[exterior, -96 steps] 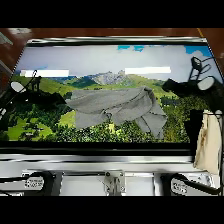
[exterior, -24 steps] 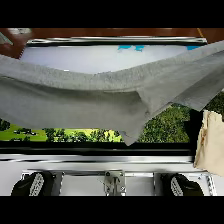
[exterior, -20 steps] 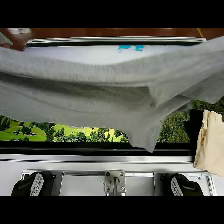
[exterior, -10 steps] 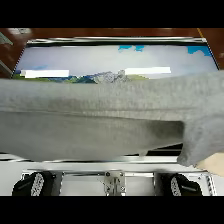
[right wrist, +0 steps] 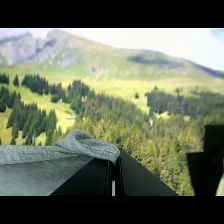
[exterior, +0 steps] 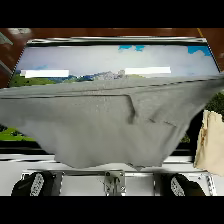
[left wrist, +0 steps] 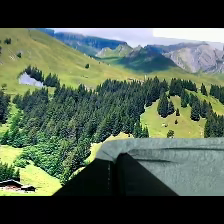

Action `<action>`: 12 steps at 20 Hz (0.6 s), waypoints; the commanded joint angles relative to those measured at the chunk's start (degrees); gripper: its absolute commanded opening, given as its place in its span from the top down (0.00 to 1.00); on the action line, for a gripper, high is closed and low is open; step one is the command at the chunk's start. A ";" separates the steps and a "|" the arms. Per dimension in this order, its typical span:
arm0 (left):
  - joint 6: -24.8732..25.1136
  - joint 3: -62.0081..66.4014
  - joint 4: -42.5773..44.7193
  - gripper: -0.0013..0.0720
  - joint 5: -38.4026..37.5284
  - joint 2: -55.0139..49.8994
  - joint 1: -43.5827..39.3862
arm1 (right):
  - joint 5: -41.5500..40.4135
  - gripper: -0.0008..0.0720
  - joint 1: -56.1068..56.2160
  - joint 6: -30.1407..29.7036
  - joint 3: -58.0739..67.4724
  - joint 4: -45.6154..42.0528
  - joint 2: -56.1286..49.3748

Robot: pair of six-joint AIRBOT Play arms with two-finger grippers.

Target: Fold the shirts.

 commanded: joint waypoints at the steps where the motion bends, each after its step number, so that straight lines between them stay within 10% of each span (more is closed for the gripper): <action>1: 2.89 -9.77 -0.02 0.93 8.59 -7.93 -1.33 | -5.35 0.90 -0.04 0.04 -5.64 4.37 -14.05; 12: 3.82 -10.38 -2.62 0.93 48.89 -45.11 -16.46 | -62.40 0.90 13.88 -5.16 -5.64 9.07 -46.18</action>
